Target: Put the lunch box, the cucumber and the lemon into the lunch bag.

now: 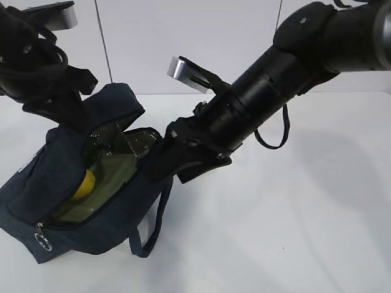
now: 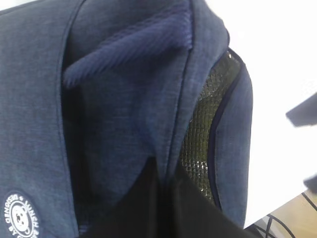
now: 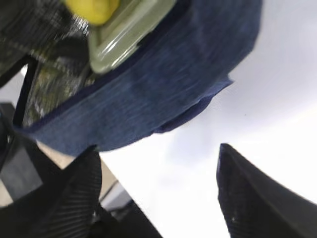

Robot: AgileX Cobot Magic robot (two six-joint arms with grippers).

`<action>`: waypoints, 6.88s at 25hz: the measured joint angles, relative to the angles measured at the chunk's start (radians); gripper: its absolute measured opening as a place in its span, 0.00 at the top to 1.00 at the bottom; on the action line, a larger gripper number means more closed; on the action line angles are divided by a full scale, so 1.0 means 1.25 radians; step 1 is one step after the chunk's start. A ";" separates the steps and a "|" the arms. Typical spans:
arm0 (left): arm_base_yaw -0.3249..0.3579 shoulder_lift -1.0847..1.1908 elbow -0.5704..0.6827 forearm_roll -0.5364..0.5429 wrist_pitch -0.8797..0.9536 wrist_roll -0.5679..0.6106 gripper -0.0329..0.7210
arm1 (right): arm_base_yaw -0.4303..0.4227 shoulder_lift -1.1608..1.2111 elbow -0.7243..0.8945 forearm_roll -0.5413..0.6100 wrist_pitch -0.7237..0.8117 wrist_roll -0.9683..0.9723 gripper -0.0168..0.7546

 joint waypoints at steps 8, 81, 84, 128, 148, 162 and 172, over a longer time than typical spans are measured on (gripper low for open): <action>0.000 0.000 0.000 0.001 0.000 0.000 0.97 | 0.000 0.000 -0.029 -0.129 -0.054 0.156 0.27; 0.000 0.000 0.000 -0.023 -0.005 0.000 0.97 | 0.007 0.036 0.318 0.671 -0.197 -0.414 0.97; 0.000 0.000 0.000 -0.020 -0.003 0.000 0.97 | 0.007 0.027 0.318 0.651 -0.199 -0.414 0.97; -0.029 0.021 0.000 -0.120 0.013 0.034 0.97 | 0.007 -0.267 0.222 -0.211 -0.427 -0.204 0.97; -0.093 0.055 0.000 -0.174 -0.162 0.037 0.97 | 0.007 -0.268 0.135 -0.456 -0.375 -0.211 0.97; -0.093 0.100 0.000 -0.219 -0.187 0.037 0.97 | 0.007 -0.268 0.135 -0.493 -0.434 -0.251 0.97; -0.093 0.103 0.000 -0.259 -0.218 0.038 0.97 | 0.007 -0.223 0.133 -0.458 -0.512 -0.252 0.97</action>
